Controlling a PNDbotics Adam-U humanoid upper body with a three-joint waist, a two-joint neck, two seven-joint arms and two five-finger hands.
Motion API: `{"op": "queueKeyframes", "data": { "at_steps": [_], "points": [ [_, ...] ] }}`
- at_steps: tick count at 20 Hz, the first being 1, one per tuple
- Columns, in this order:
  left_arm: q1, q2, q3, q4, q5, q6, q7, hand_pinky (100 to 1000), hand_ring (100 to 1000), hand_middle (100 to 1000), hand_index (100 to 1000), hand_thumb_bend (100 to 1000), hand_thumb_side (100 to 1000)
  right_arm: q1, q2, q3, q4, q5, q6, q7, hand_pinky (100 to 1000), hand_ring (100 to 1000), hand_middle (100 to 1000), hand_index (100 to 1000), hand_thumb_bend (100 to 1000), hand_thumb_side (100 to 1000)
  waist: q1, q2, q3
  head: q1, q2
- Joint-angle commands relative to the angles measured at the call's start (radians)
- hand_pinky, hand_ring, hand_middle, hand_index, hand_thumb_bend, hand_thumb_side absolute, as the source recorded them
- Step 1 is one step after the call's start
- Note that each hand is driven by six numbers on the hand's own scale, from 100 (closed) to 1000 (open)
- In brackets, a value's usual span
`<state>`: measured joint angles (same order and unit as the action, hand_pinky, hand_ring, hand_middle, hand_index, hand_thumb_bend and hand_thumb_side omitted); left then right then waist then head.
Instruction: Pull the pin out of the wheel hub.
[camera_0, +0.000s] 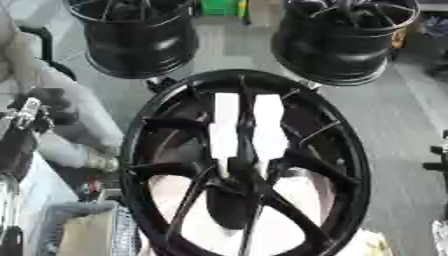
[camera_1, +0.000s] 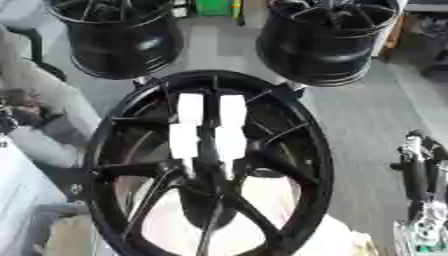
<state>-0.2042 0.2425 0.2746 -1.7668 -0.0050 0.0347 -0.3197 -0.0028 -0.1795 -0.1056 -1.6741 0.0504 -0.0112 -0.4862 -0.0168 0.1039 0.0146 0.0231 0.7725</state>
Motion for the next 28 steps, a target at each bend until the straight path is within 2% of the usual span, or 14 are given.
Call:
{"op": "queueKeyframes", "data": {
  "at_steps": [1, 5, 8, 11, 15, 18, 20, 22, 25, 28],
  "points": [
    [-0.058, 0.130, -0.018, 0.015, 0.022, -0.085, 0.001, 686, 603, 629, 780, 100, 669, -0.005, -0.015, -0.008, -0.018, 0.002, -0.001, 0.003, 486, 689, 755, 732, 100, 729, 0.006, -0.014, -0.004, -0.007, -0.002],
    [-0.173, 0.302, -0.066, 0.089, 0.086, -0.234, -0.010, 700, 621, 655, 795, 100, 552, -0.002, -0.021, -0.007, -0.017, 0.004, 0.000, 0.004, 485, 689, 755, 732, 100, 730, 0.014, -0.019, -0.011, -0.008, -0.002],
    [-0.268, 0.423, -0.127, 0.146, 0.116, -0.361, -0.046, 720, 647, 687, 819, 100, 440, 0.000, -0.026, -0.004, -0.017, 0.005, 0.000, 0.007, 485, 689, 755, 732, 100, 729, 0.020, -0.024, -0.018, -0.008, -0.002],
    [-0.369, 0.518, -0.220, 0.204, 0.103, -0.516, -0.152, 742, 672, 715, 846, 100, 397, 0.002, -0.031, 0.000, -0.016, 0.006, 0.000, 0.010, 485, 689, 755, 732, 100, 728, 0.026, -0.029, -0.025, -0.005, -0.002],
    [-0.514, 0.585, -0.367, 0.294, 0.067, -0.713, -0.316, 762, 701, 744, 864, 103, 382, 0.004, -0.037, 0.004, -0.014, 0.008, 0.001, 0.014, 485, 688, 755, 732, 100, 728, 0.033, -0.035, -0.035, -0.002, -0.002],
    [-0.622, 0.579, -0.484, 0.370, 0.033, -0.824, -0.441, 761, 707, 742, 858, 180, 335, 0.008, -0.042, 0.006, -0.013, 0.008, 0.001, 0.017, 485, 689, 755, 732, 100, 728, 0.039, -0.039, -0.037, -0.002, -0.002],
    [-0.687, 0.553, -0.561, 0.430, -0.002, -0.880, -0.527, 757, 706, 740, 857, 233, 373, 0.011, -0.046, 0.007, -0.012, 0.008, 0.001, 0.018, 485, 688, 755, 732, 100, 728, 0.043, -0.042, -0.038, -0.002, -0.002],
    [-0.745, 0.509, -0.636, 0.496, -0.062, -0.922, -0.573, 756, 707, 741, 859, 313, 414, 0.014, -0.051, 0.007, -0.011, 0.008, 0.001, 0.019, 485, 688, 755, 732, 100, 728, 0.048, -0.046, -0.039, -0.003, -0.002],
    [-0.814, 0.423, -0.722, 0.568, -0.187, -0.939, -0.586, 748, 695, 728, 852, 376, 448, 0.017, -0.054, 0.008, -0.010, 0.009, 0.001, 0.020, 485, 688, 755, 732, 100, 728, 0.051, -0.051, -0.039, -0.005, -0.002],
    [-0.855, 0.356, -0.760, 0.594, -0.240, -0.941, -0.587, 741, 684, 713, 842, 409, 475, 0.021, -0.056, 0.008, -0.009, 0.009, 0.002, 0.020, 485, 688, 755, 732, 100, 728, 0.052, -0.054, -0.039, -0.008, -0.002]
  ]
}}
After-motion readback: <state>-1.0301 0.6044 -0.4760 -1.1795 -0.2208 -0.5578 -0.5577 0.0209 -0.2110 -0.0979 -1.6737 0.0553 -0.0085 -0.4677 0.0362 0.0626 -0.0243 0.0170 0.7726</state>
